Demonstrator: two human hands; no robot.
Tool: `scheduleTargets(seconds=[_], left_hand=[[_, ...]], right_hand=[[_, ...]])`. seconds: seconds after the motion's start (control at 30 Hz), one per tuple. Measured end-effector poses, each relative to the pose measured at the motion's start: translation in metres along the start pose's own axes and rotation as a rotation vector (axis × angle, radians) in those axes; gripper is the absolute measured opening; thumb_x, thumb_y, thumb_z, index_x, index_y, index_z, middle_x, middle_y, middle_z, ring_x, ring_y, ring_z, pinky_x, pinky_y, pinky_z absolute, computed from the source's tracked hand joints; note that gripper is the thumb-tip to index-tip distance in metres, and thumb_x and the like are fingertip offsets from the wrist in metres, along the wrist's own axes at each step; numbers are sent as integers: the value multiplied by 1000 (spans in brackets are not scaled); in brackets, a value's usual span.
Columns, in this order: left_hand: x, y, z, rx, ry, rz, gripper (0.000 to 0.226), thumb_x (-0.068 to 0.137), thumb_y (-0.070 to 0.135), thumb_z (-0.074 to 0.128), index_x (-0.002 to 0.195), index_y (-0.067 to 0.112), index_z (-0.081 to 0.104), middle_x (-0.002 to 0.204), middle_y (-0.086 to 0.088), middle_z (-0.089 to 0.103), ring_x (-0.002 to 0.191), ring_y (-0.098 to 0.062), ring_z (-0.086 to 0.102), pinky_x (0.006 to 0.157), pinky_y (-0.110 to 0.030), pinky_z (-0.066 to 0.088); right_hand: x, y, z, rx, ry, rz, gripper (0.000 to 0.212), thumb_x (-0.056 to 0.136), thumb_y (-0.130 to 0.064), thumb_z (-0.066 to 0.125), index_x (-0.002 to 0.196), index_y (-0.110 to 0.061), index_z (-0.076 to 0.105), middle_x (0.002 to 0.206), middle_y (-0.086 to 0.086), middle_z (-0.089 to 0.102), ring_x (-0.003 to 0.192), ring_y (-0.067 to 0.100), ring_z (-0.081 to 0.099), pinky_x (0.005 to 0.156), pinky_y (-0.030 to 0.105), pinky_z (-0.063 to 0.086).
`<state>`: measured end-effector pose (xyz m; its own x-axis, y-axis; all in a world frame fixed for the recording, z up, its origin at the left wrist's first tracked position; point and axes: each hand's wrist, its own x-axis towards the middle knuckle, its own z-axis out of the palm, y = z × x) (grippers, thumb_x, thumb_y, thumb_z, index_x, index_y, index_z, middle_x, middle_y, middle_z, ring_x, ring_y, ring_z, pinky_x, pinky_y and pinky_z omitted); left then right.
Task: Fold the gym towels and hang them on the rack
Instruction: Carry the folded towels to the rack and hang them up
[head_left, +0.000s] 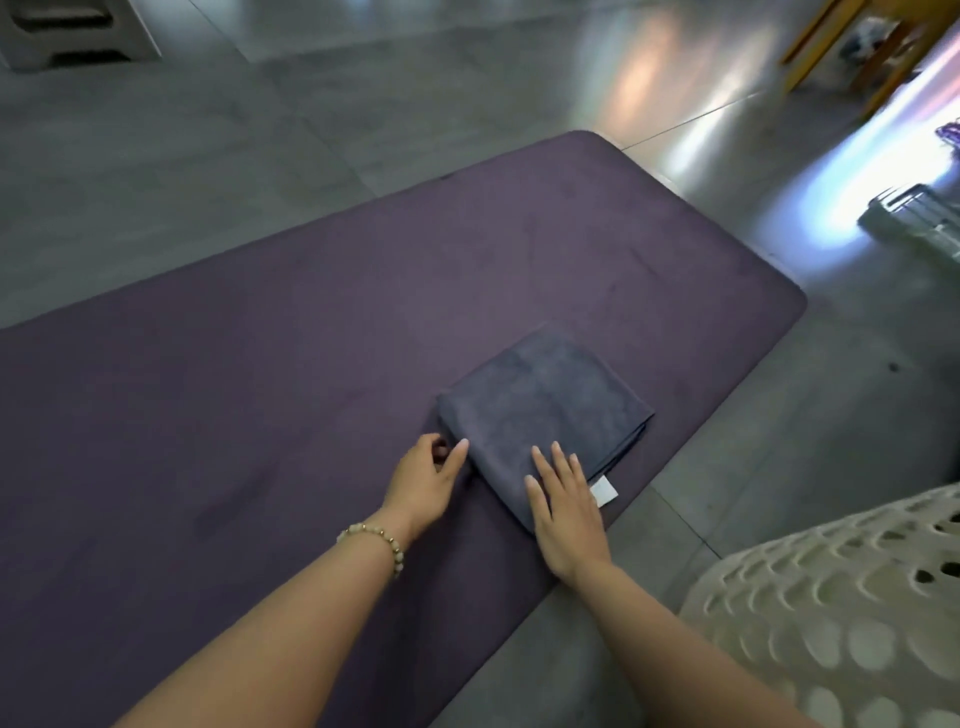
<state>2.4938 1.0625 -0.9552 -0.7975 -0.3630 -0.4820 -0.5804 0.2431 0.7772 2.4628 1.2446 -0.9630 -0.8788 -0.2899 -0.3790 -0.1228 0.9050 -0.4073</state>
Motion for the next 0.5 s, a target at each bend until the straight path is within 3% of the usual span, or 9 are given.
scheduleTargets(seconds=[0.1,0.17,0.27,0.37,0.5], left_hand=[[18,6,19,-250,-11,-115,56,86,50,59,113,0,57,94,-7,67,87,-21,63,88,-38,52],[23,11,32,-381,-30,-171,58,80,53,65,108,2,59,96,-8,70,92,-23,66,93,-44,52],[20,32,43,-526,-22,-221,31,89,33,64,104,7,60,104,-7,68,99,-22,65,95,-37,51],[24,41,49,-641,61,-231,32,88,28,66,111,9,54,108,-6,64,101,-20,62,90,-32,50],[29,39,50,-804,80,-279,22,88,24,67,97,6,58,102,-9,67,95,-20,64,81,-28,52]], right_hand=[[2,2,3,122,23,0,47,103,-42,21,150,-37,19,159,-16,1,146,6,-9,120,36,4],[3,2,1,204,31,7,45,103,-40,19,148,-36,24,159,-16,5,146,5,-7,121,36,2],[2,3,-4,249,6,6,45,103,-41,19,147,-37,28,159,-17,7,146,2,-5,120,31,3],[0,5,-11,243,-17,-6,45,103,-41,20,147,-36,29,159,-16,8,146,3,-4,120,32,4],[-3,5,-16,213,-36,-13,46,103,-43,19,147,-37,28,159,-17,8,146,3,-3,120,34,4]])
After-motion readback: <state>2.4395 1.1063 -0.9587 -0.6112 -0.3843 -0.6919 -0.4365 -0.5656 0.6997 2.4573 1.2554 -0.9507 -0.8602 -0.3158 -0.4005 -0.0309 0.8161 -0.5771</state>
